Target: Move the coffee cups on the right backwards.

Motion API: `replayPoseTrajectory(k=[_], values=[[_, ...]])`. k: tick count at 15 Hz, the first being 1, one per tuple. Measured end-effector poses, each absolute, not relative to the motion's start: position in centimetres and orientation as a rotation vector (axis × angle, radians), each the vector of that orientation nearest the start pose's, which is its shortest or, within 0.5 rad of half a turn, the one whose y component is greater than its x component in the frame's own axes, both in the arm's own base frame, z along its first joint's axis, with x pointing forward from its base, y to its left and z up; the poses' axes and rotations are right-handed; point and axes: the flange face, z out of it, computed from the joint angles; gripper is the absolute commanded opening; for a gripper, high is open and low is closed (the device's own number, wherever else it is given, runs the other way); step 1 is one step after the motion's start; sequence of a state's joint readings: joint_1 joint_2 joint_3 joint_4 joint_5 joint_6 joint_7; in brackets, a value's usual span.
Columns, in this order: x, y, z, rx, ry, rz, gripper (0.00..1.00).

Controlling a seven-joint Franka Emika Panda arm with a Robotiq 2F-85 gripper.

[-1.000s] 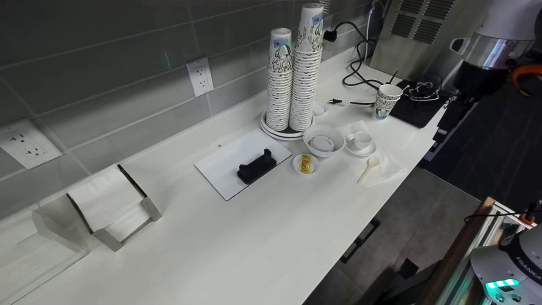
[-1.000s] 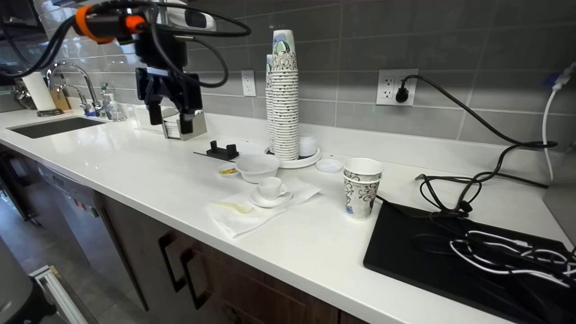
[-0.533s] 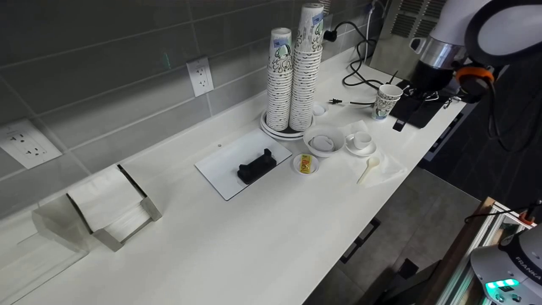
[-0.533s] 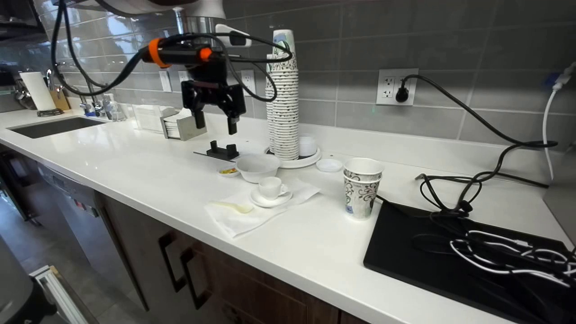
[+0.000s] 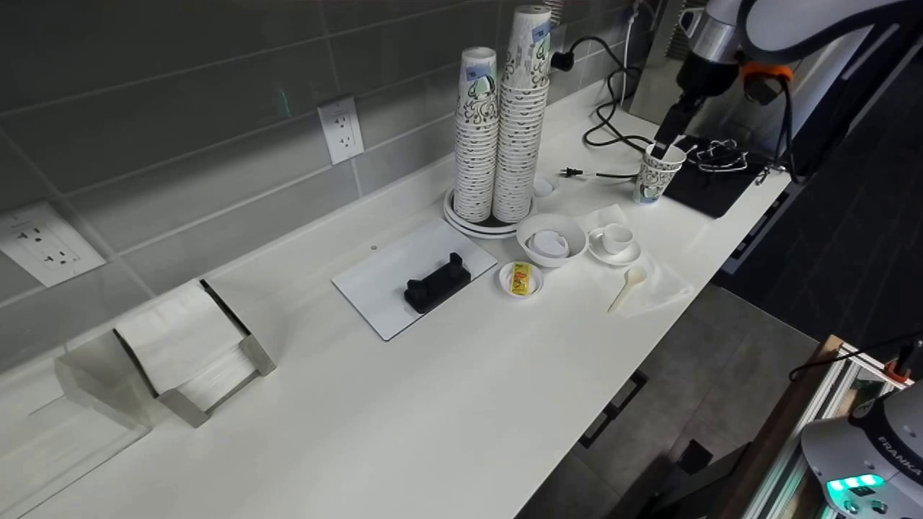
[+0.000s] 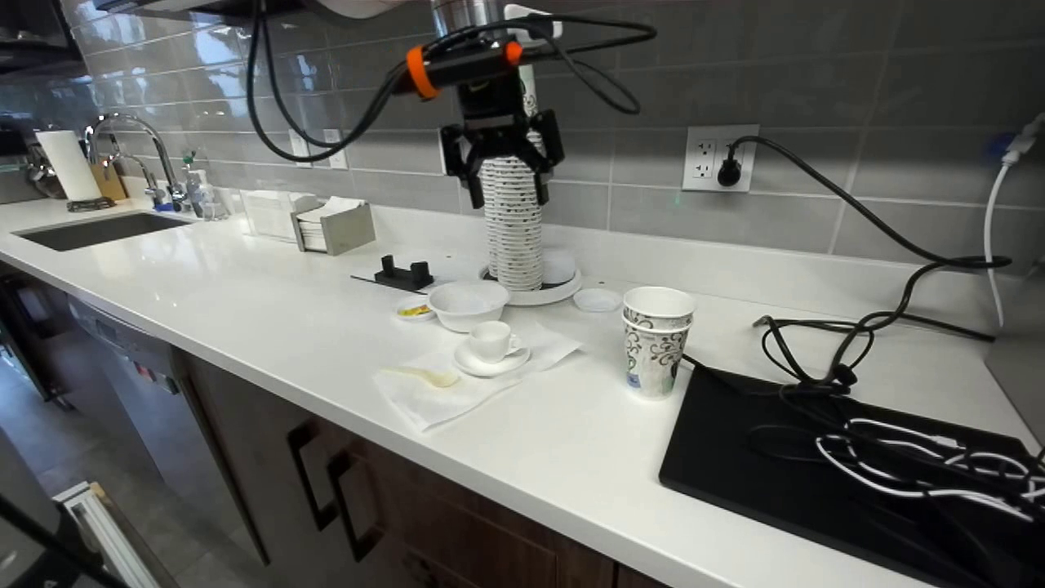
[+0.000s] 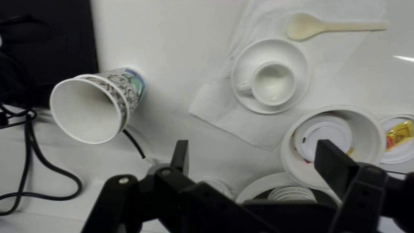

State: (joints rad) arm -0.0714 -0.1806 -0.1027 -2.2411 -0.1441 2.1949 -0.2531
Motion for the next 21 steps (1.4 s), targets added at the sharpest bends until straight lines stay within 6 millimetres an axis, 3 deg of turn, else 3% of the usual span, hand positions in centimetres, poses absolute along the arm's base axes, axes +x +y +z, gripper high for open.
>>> replayPoseTrajectory(k=[3,8,14,21], values=[[52.2,-12.9,44.5,-3.28,-0.244,-0.191,1.0],[54.9,-16.4,41.1,-3.298,-0.192,-0.125,1.0],[55.5,-20.0,39.4,-3.312,-0.06,-0.083,1.0],[55.2,-22.0,36.7,-3.304,0.047,-0.011,1.0]])
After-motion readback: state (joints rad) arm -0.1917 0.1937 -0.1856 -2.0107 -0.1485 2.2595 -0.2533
